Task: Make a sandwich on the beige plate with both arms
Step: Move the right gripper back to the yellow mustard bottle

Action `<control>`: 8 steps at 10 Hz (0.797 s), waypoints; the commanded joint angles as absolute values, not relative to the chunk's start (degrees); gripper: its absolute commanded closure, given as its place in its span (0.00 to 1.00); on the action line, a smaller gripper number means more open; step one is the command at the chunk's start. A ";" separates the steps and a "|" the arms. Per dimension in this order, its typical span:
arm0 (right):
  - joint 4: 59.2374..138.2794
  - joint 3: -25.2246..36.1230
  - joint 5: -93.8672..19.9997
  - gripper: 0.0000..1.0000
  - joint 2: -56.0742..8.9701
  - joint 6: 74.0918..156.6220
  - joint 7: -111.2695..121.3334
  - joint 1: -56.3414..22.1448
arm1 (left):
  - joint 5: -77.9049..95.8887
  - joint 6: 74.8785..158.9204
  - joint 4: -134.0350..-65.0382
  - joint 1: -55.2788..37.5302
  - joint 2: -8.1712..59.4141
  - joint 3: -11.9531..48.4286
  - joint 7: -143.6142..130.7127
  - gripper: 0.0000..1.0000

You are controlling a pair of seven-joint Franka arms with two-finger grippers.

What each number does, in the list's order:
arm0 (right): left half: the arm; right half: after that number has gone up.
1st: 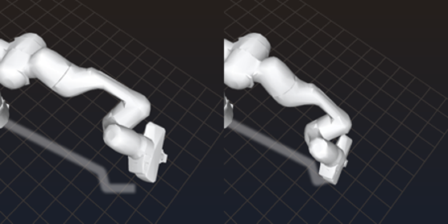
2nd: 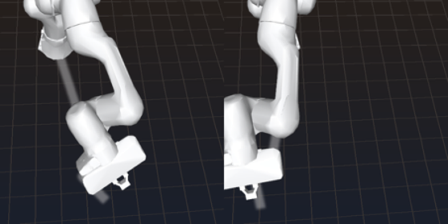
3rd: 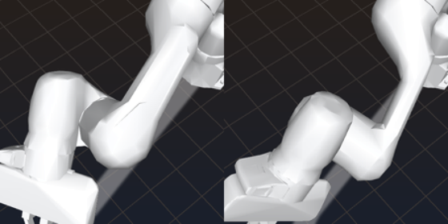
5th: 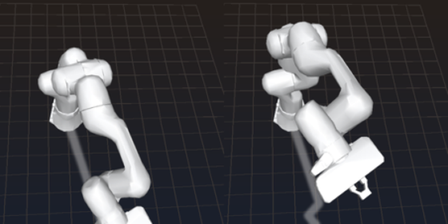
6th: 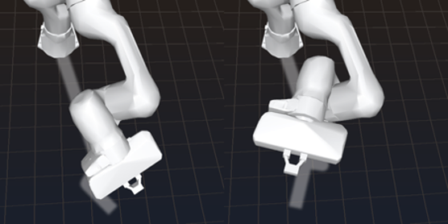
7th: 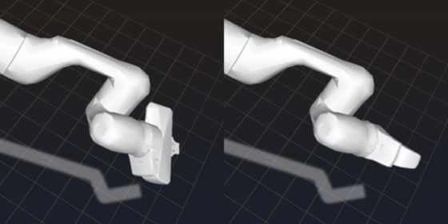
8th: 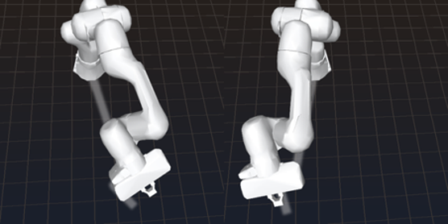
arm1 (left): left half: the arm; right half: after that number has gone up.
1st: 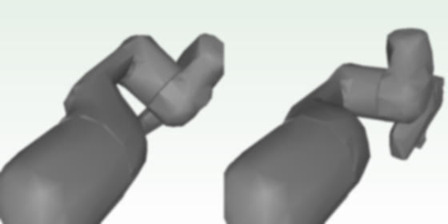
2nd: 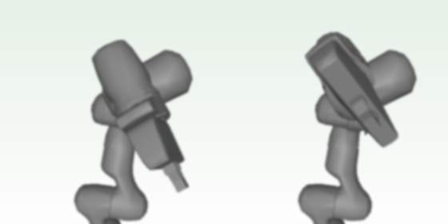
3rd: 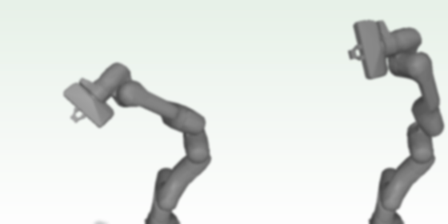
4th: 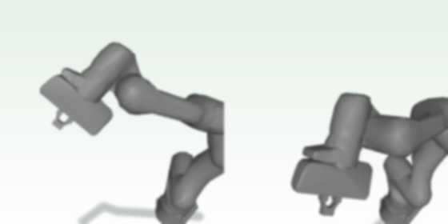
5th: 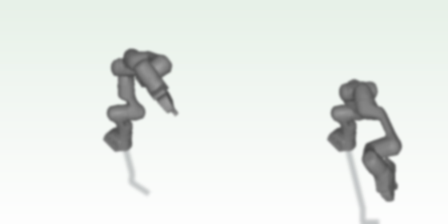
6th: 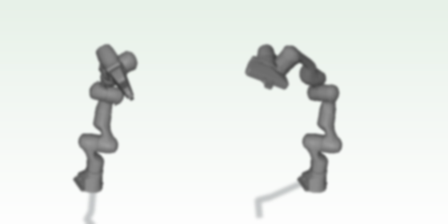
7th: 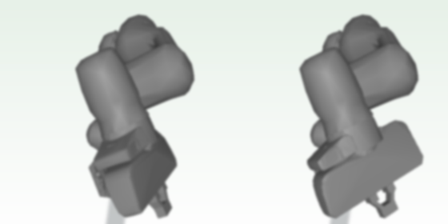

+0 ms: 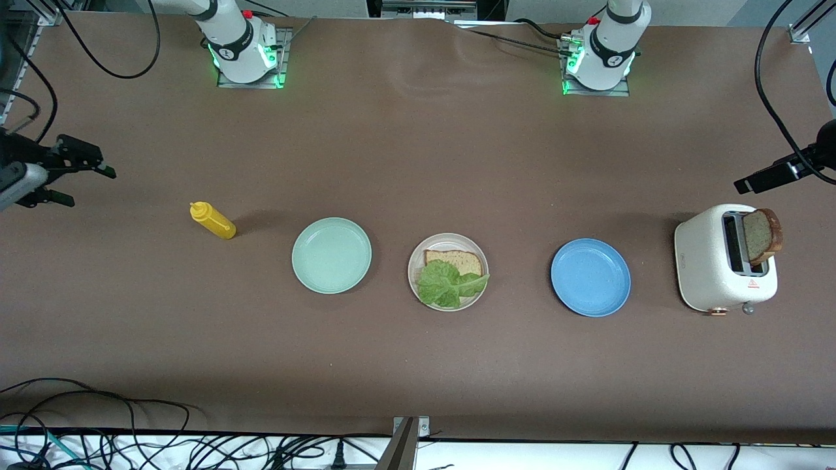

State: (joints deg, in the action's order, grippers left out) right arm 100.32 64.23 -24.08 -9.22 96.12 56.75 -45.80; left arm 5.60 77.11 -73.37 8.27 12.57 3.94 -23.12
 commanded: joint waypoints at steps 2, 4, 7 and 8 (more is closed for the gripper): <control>106.77 69.96 -33.29 0.00 -8.08 94.39 74.04 -44.40 | 7.21 77.08 -72.95 8.61 12.57 3.96 -23.12 0.00; 112.13 69.96 -40.83 0.00 -9.31 95.18 85.55 -43.95 | 7.21 77.08 -72.95 8.61 12.57 3.96 -23.12 0.00; 117.06 69.79 -49.46 0.00 -13.17 95.01 100.33 -43.51 | 7.21 77.08 -72.95 8.61 12.57 3.96 -23.12 0.00; 118.90 67.70 -51.05 0.00 -13.27 95.79 105.24 -41.24 | 7.21 77.08 -72.95 8.61 12.57 3.96 -23.12 0.00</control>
State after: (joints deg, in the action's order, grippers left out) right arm 116.63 69.47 -47.75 -12.35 95.05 98.42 -43.54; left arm 5.61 77.12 -73.37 8.30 12.58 3.93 -23.12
